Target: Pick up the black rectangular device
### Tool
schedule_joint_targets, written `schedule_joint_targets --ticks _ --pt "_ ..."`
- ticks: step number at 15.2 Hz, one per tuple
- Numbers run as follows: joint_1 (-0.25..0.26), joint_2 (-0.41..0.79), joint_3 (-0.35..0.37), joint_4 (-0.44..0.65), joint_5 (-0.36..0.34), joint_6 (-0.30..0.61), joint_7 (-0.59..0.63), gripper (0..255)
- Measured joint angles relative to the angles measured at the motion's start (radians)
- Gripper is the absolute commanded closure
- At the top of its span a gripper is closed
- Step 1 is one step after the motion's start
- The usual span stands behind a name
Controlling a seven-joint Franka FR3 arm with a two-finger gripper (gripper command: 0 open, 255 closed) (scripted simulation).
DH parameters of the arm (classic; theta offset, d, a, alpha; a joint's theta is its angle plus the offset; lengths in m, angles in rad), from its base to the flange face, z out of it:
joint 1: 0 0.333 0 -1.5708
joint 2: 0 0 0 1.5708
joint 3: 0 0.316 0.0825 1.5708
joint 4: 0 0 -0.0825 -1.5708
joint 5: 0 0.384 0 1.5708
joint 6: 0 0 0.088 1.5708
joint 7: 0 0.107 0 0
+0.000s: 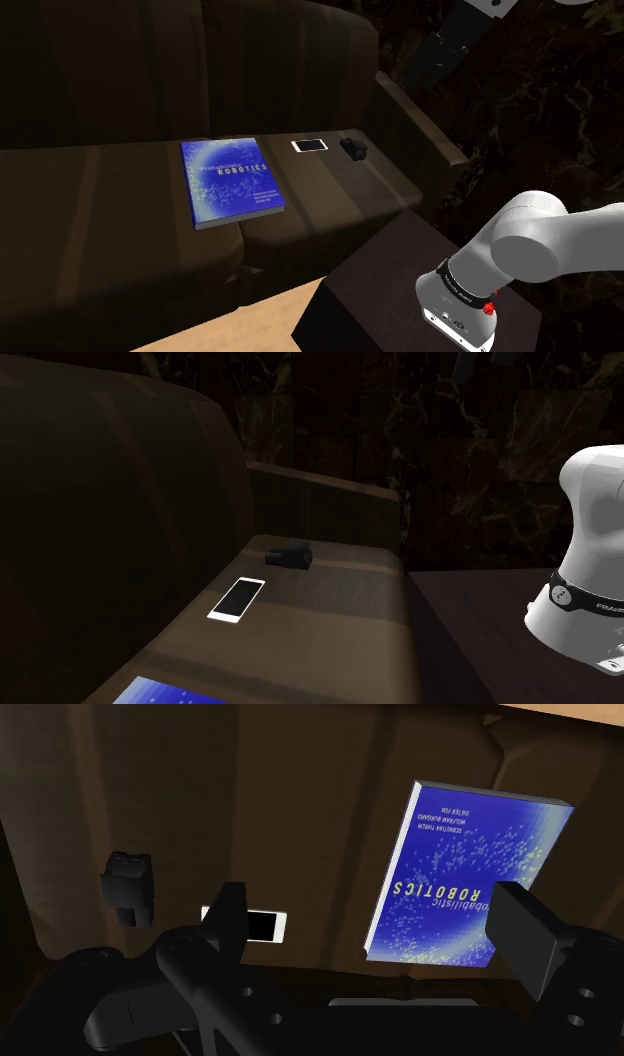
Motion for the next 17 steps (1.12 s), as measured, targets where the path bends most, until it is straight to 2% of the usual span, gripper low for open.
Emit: schedule_joint_targets --ticks 5,17 --pt "-0.015 0.064 -0.029 -0.021 -0.018 0.067 -0.029 0" --pt "-0.064 0.388 -0.138 -0.024 -0.056 0.328 -0.135 0"
